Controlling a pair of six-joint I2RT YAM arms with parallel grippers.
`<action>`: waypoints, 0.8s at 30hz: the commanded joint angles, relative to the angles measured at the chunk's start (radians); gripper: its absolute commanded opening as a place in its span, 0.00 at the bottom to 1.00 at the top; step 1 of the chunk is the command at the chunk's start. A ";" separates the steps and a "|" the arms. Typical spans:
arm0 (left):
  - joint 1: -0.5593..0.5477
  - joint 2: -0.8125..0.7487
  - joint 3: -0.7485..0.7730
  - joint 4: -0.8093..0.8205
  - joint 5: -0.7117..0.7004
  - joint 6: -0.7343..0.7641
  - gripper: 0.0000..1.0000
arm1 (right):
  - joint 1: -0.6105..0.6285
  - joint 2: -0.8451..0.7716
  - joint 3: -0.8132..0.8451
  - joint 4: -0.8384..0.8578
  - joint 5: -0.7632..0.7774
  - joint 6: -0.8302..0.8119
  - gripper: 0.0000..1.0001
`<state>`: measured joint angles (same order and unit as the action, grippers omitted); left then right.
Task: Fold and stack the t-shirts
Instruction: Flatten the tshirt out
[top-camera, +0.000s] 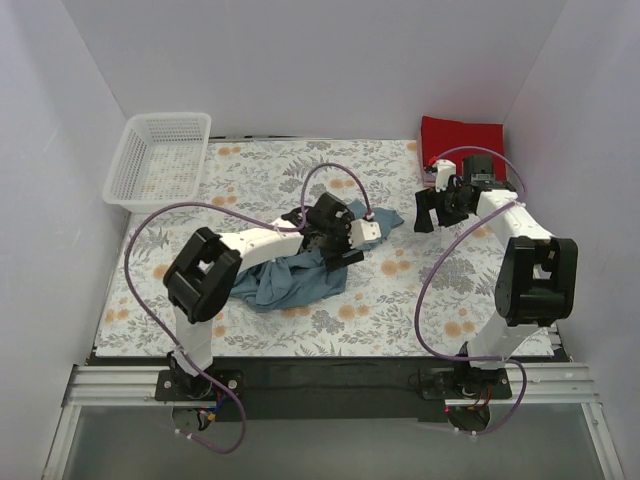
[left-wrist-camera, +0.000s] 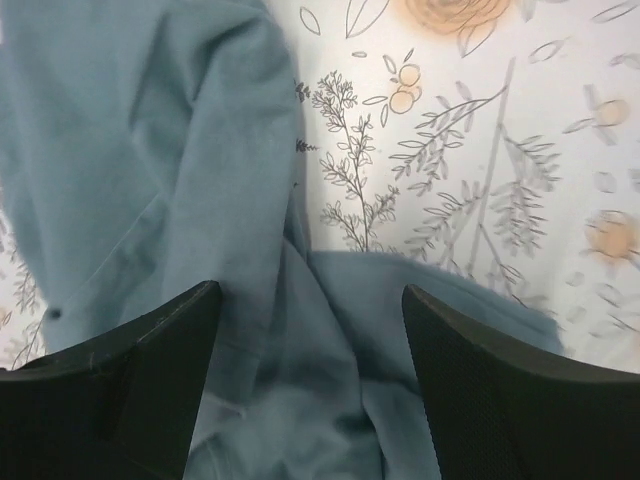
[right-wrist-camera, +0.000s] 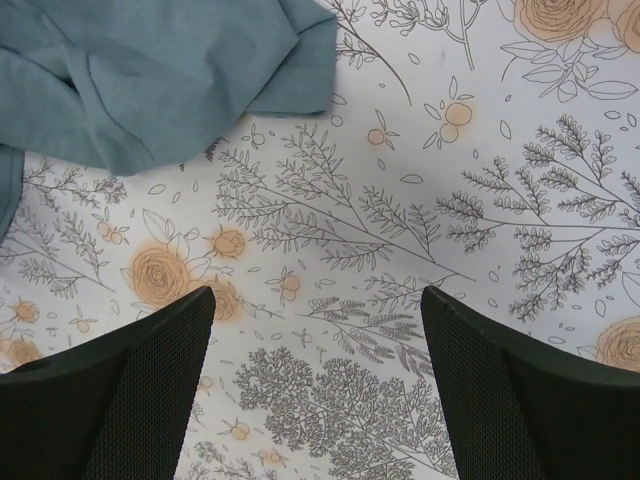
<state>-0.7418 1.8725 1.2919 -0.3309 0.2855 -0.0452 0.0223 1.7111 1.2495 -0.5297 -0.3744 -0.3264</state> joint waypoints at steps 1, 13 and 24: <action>-0.024 0.062 0.066 0.065 -0.181 0.082 0.71 | -0.008 -0.088 -0.033 -0.018 -0.064 0.006 0.89; 0.061 -0.347 0.063 -0.029 -0.136 -0.113 0.00 | 0.022 -0.212 -0.177 0.062 -0.193 0.069 0.85; 0.166 -0.481 0.064 -0.085 0.081 -0.568 0.00 | 0.112 -0.200 -0.218 0.192 -0.641 0.118 0.91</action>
<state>-0.6044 1.3346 1.3506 -0.4034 0.2775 -0.4194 0.0845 1.5604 1.0607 -0.4614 -0.8188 -0.2390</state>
